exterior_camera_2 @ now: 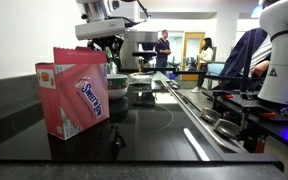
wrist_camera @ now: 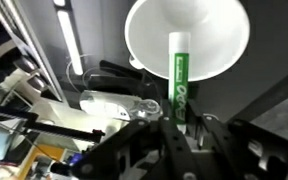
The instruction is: Put the marker in the mug
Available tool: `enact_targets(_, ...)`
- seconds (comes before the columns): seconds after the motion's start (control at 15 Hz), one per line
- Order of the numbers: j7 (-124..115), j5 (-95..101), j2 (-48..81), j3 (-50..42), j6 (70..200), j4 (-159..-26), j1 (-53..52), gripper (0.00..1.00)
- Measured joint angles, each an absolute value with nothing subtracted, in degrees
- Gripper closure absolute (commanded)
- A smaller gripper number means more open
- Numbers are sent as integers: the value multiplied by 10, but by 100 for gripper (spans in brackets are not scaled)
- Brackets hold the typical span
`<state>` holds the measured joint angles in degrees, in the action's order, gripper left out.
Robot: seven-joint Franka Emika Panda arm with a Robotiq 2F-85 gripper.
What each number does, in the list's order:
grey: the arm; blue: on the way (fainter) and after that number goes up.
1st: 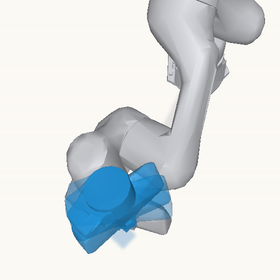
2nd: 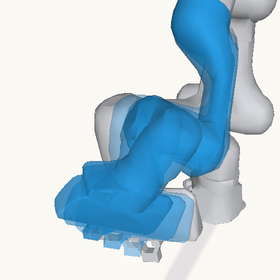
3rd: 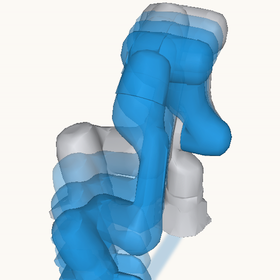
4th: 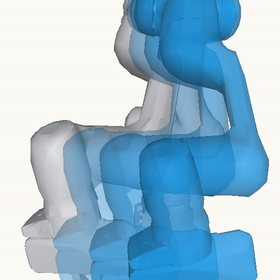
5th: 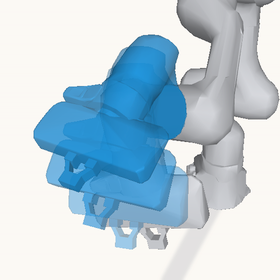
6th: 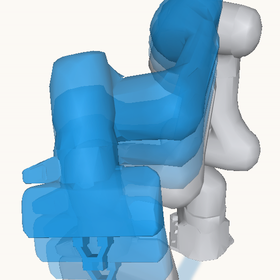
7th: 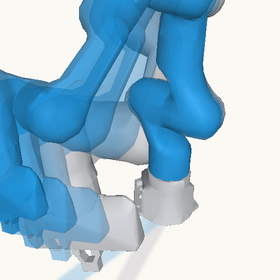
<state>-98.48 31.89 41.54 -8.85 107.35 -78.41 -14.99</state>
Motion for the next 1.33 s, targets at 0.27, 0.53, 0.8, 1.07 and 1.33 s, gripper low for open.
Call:
enact_targets(0.27,-985,305,427,-88,1068,-784,-149,17)
enact_targets(0.53,-971,264,422,-76,1068,-779,-147,0)
enact_targets(0.8,-876,187,381,-48,1069,-786,-122,0)
enact_targets(1.07,-733,116,315,-41,1057,-831,-73,0)
enact_targets(1.33,-604,90,262,-42,1042,-886,-38,0)
